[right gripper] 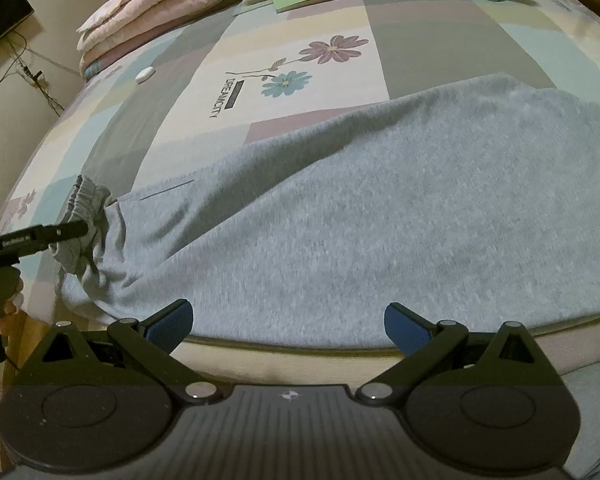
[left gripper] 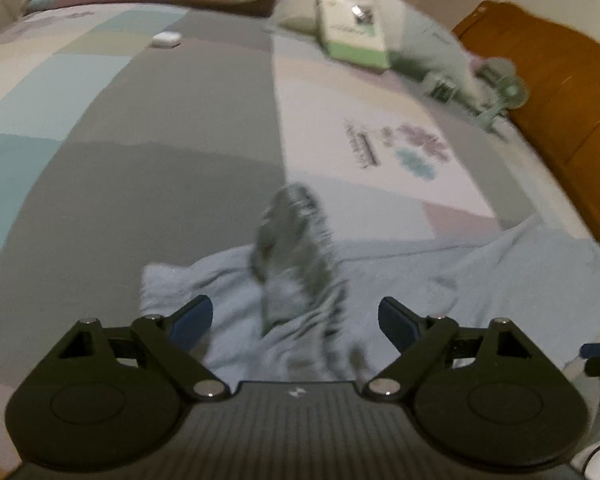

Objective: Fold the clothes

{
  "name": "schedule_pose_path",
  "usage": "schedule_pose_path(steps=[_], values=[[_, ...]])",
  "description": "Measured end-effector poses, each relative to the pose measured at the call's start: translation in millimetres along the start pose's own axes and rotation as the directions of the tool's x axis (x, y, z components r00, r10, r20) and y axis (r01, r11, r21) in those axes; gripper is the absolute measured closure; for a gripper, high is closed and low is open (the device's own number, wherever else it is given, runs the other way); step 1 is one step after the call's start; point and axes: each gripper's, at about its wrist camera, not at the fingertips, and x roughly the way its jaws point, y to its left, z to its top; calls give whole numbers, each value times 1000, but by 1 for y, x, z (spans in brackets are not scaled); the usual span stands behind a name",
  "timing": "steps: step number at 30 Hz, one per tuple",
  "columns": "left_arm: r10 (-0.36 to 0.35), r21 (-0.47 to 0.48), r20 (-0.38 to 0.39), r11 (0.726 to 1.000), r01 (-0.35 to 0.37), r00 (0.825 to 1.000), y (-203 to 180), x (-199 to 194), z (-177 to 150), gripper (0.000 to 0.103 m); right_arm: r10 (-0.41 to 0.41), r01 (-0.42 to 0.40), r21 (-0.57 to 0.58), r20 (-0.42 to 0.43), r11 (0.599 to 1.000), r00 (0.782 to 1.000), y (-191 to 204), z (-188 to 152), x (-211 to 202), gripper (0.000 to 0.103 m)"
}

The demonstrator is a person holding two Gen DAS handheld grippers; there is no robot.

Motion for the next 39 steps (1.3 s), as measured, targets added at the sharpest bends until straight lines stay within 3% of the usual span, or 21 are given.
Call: schedule_pose_path(steps=[5,7,11,16,27,29,30,35,39], values=[[-7,-3,-11,1000,7,1000,-2,12,7,48,-3,3,6,5,1000,1000,-1,-1,0,0],[-1,-20,-17,1000,0,1000,2,13,8,72,-2,2,6,6,1000,1000,-1,-1,0,0],[26,-43,10,999,-26,1000,9,0,4,83,3,-3,9,8,1000,1000,-2,-1,0,0],[42,-92,61,995,-36,997,21,-23,-2,83,8,-8,16,11,1000,1000,-4,0,0,0],[49,-217,2,975,-47,999,52,-9,-22,81,5,-5,8,11,1000,1000,-1,2,1,0],[60,-202,-4,977,-59,998,50,-12,-22,73,3,-4,4,14,1000,1000,0,2,0,0],[92,-174,-6,981,-92,996,45,-17,-21,61,5,-5,4,18,1000,1000,0,2,0,0],[209,-56,39,977,-207,977,26,-42,-15,32,14,-14,8,40,1000,999,-2,4,-2,0],[183,71,110,979,-192,977,-6,-48,-6,23,22,-22,-1,70,1000,997,-4,8,-7,0]])
